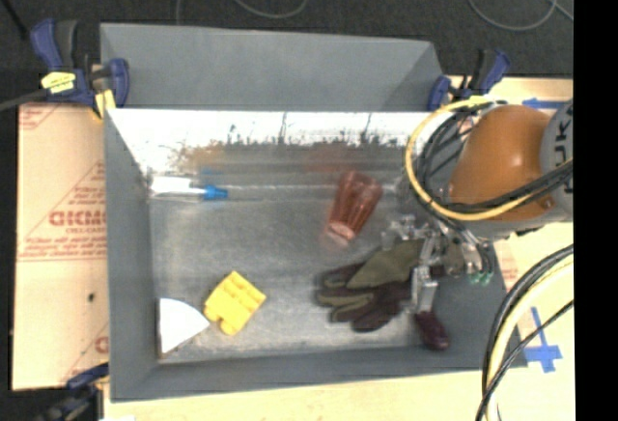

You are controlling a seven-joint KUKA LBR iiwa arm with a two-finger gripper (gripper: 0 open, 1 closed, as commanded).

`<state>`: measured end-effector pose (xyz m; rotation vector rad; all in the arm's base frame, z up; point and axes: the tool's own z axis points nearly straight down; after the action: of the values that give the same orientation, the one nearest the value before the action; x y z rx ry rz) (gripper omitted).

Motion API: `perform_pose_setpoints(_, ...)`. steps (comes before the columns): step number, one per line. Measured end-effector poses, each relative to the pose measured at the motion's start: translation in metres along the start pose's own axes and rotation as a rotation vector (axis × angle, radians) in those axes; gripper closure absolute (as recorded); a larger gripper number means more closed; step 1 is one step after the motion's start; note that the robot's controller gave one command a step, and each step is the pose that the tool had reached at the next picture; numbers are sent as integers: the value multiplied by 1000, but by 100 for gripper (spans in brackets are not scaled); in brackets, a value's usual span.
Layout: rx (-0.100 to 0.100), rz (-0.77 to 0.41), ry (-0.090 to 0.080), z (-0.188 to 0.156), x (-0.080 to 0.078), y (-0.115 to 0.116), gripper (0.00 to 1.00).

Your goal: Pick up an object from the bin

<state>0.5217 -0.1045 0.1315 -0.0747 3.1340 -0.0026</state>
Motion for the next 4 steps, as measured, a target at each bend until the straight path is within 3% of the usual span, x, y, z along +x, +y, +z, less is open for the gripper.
perform_pose_setpoints(1,2,-17,0,42,-11,-2,0)
perform_pose_setpoints(2,1,-10,-5,60,18,11,100)
perform_pose_setpoints(4,1,-11,-1,55,20,11,100)
